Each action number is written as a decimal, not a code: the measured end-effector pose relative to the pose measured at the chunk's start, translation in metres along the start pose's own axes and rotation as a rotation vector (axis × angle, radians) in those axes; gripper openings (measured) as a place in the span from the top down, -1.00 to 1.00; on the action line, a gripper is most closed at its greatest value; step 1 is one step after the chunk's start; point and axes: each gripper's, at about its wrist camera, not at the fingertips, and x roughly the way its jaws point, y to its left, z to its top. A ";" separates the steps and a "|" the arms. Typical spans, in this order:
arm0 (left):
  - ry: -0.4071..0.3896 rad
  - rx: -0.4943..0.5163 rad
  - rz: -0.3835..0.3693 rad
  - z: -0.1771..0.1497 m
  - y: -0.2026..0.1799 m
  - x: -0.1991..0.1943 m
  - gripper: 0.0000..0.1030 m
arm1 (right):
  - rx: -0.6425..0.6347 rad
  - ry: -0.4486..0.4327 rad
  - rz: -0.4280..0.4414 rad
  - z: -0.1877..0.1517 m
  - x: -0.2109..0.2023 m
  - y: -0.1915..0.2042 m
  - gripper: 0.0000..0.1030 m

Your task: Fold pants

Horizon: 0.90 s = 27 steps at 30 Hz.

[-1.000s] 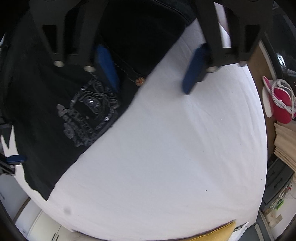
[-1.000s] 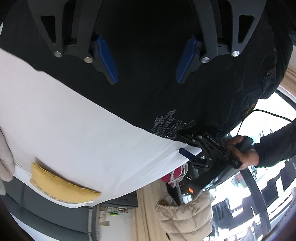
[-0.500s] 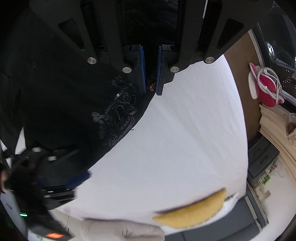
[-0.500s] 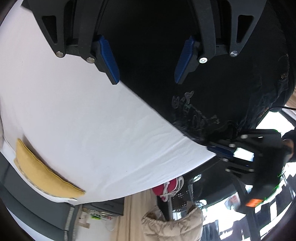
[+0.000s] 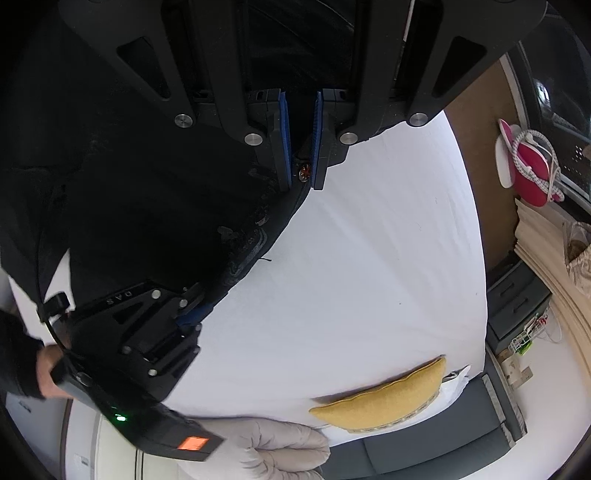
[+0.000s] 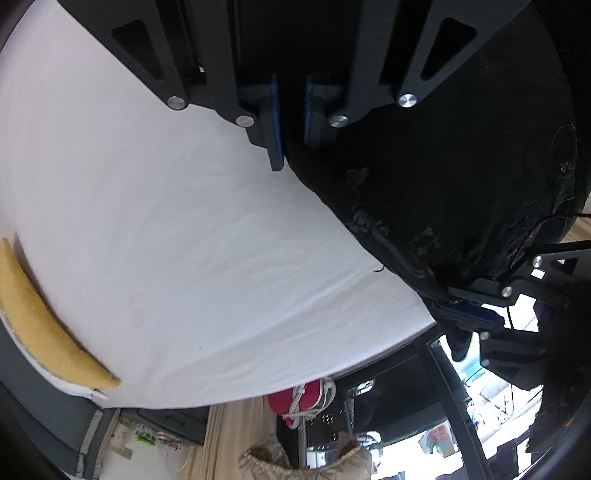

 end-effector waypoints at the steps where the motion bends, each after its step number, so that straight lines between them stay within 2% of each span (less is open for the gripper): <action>1: -0.007 -0.004 -0.004 -0.002 -0.003 -0.006 0.83 | 0.009 -0.019 -0.007 -0.003 -0.008 0.004 0.84; 5: -0.020 -0.002 -0.007 -0.016 -0.024 -0.030 0.83 | 0.011 -0.057 -0.038 -0.014 -0.028 0.030 0.86; 8: -0.018 -0.011 -0.009 -0.028 -0.037 -0.046 0.83 | 0.005 -0.086 -0.019 -0.020 -0.035 0.055 0.87; 12: -0.007 0.003 -0.019 -0.052 -0.060 -0.072 0.83 | -0.046 -0.083 0.001 -0.032 -0.038 0.099 0.87; 18: 0.027 0.040 -0.040 -0.105 -0.100 -0.103 0.83 | -0.126 -0.053 -0.043 -0.063 -0.047 0.150 0.87; 23: 0.015 0.103 -0.108 -0.151 -0.140 -0.132 0.83 | -0.265 -0.026 -0.162 -0.091 -0.059 0.200 0.87; 27: 0.047 0.204 -0.112 -0.181 -0.177 -0.146 0.83 | -0.499 0.062 -0.314 -0.123 -0.055 0.254 0.87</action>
